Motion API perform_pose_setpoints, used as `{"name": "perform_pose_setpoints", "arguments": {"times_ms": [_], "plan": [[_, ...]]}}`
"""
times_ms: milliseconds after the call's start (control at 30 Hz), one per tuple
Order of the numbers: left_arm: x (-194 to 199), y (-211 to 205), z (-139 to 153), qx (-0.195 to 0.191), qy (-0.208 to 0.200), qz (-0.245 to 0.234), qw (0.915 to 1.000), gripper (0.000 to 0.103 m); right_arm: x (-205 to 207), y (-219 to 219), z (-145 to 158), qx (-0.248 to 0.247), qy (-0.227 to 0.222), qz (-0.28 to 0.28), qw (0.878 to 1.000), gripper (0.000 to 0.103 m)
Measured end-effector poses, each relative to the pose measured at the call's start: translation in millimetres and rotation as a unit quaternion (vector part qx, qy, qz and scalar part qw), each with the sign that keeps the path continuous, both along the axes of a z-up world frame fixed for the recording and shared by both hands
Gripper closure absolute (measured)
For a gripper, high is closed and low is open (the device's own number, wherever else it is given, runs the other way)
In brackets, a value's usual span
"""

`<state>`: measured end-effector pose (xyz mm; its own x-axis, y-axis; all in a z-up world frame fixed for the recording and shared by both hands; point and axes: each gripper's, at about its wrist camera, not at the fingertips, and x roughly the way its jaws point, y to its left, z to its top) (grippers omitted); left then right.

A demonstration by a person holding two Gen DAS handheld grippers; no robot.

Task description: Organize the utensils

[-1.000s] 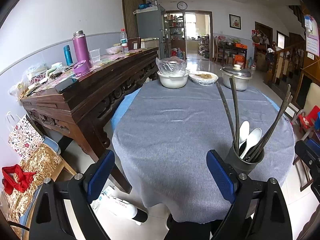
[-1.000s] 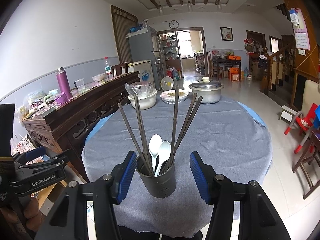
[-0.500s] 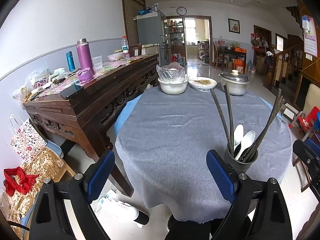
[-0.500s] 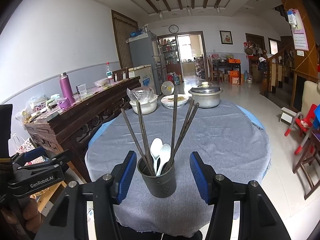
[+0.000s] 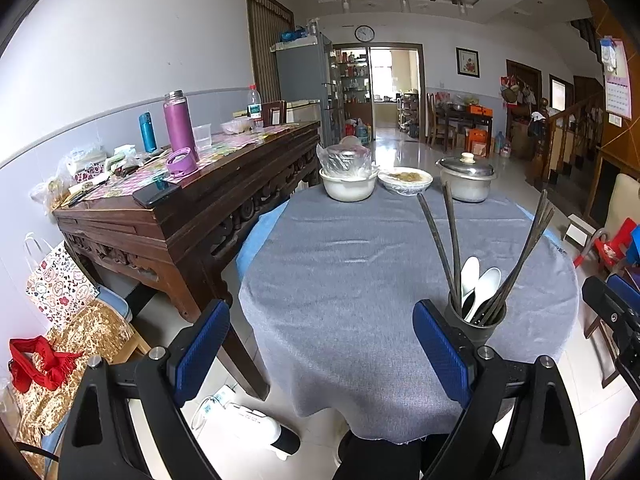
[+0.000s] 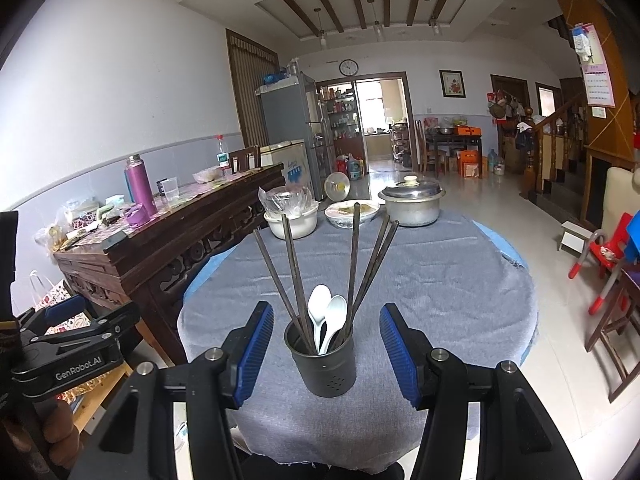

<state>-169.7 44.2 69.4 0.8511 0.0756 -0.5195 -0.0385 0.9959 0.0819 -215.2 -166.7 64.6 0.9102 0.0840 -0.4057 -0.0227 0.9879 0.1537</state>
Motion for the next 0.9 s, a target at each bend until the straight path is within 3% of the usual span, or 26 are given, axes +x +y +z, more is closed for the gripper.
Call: {"name": "perform_pose_setpoints", "arguments": {"times_ms": [900], "plan": [[-14,8,9,-0.007,-0.012,-0.002,0.9999,0.010,-5,10,5,-0.007,-0.004,0.003,1.000,0.043]]}}
